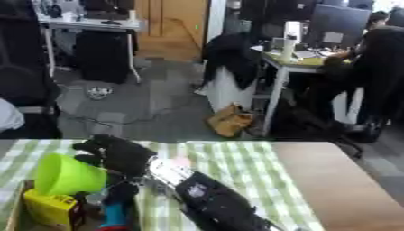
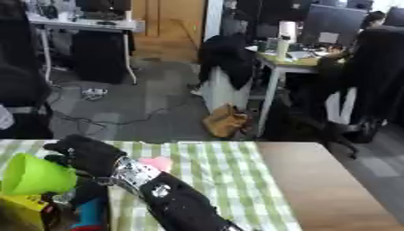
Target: Pick up objects on the table and place them in the box.
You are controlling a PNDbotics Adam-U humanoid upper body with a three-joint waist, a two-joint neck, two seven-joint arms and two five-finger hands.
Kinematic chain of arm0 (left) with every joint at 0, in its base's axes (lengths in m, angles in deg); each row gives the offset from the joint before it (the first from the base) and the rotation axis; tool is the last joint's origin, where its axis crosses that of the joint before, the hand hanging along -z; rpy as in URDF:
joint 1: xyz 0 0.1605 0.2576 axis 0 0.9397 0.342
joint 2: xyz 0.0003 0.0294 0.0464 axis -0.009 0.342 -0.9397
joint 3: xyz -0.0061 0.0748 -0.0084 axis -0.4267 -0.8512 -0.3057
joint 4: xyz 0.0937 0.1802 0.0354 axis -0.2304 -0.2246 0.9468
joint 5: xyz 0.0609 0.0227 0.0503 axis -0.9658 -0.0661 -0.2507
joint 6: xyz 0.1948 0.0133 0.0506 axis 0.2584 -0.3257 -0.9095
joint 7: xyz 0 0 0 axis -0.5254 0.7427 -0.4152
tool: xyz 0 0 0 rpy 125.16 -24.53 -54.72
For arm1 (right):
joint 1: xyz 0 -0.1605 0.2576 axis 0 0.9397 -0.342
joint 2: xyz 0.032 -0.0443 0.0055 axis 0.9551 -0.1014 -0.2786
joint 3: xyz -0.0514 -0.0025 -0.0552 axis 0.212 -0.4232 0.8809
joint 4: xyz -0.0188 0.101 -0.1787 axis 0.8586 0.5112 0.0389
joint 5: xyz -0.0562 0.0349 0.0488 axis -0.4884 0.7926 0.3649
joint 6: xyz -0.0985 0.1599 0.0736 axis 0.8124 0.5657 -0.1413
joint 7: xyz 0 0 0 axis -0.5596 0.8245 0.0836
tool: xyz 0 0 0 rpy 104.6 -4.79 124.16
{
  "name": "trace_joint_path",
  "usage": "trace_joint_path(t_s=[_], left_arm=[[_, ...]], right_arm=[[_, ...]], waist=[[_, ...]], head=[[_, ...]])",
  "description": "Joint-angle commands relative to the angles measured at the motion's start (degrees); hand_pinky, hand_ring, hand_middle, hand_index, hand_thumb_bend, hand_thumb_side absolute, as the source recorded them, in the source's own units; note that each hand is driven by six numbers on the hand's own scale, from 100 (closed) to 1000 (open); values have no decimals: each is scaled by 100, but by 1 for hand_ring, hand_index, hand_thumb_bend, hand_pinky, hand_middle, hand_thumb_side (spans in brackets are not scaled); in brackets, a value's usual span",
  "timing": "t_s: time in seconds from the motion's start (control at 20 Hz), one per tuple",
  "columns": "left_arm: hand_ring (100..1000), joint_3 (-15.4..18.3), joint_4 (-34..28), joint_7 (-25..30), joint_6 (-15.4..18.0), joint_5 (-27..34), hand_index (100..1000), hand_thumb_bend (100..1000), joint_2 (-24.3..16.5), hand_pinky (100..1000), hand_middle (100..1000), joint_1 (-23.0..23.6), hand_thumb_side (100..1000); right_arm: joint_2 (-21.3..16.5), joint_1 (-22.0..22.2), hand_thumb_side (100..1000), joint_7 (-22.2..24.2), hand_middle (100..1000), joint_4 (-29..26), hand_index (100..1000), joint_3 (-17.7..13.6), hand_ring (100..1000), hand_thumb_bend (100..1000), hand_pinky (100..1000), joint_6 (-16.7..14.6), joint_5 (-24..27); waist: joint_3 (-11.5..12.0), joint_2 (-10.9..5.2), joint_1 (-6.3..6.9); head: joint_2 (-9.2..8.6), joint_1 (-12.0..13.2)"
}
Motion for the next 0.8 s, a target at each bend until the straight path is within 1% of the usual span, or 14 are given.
trace_joint_path(t_s=[0.05, 0.2, 0.35, 0.8], left_arm=[[860, -25, -77, -29, 57, 17, 857, 234, 11, 828, 780, -131, 1000], [860, -28, -77, -27, 63, 22, 856, 233, 18, 828, 779, -136, 1000], [860, -21, -77, -32, 65, 20, 856, 233, 15, 828, 779, -134, 1000], [859, -6, -77, -50, 64, 4, 855, 232, 14, 828, 779, -108, 1000]], right_arm=[[-146, -168, 1000, 271, 1000, -144, 1000, 17, 1000, 651, 1000, -93, -119], [-170, -194, 1000, 653, 1000, -109, 1000, -13, 1000, 724, 1000, -141, -336], [-180, -199, 1000, 889, 1000, -133, 1000, -55, 1000, 733, 1000, -162, -454], [-192, -163, 1000, 988, 1000, -249, 1000, -22, 1000, 726, 1000, -162, -433]], waist=[[10, -74, 111], [28, -67, 92], [42, -67, 81], [36, -73, 94]], head=[[51, -47], [67, -72], [57, -94], [38, -172]])
